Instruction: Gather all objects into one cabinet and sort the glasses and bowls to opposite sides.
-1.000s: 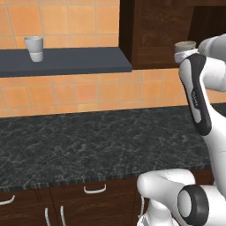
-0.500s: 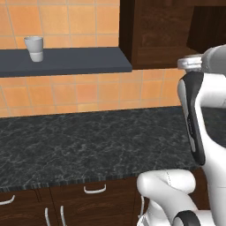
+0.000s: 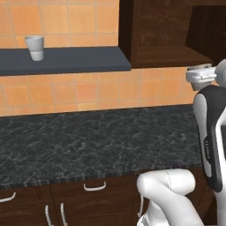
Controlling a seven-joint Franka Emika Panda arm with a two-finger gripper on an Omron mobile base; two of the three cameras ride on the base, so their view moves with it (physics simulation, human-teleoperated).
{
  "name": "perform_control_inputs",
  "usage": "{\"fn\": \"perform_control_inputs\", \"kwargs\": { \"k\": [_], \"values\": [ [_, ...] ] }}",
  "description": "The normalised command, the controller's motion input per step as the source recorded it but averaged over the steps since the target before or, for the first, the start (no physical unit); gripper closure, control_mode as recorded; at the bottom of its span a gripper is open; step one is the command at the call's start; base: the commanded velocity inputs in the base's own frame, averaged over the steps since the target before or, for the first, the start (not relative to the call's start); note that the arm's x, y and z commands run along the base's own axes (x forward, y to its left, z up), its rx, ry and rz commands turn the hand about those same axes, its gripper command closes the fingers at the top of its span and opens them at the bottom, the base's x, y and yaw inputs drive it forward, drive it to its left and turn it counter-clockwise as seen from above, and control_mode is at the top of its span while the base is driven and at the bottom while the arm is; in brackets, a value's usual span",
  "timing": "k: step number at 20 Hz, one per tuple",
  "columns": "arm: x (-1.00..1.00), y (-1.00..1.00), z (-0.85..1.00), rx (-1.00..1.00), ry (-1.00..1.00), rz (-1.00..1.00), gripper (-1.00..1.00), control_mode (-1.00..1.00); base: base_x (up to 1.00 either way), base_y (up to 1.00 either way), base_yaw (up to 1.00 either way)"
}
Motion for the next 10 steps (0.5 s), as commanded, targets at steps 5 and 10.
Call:
{"fn": "perform_control_inputs", "kwargs": {
  "k": [5, 10],
  "values": [
    [0.0, 0.0, 0.0, 0.0, 0.0, 0.0, 1.0, 1.0, -0.83, 0.05, -0.25],
    [0.0, 0.0, 0.0, 0.0, 0.0, 0.0, 1.0, 1.0, -0.77, 0.03, -0.45]
  ]
}}
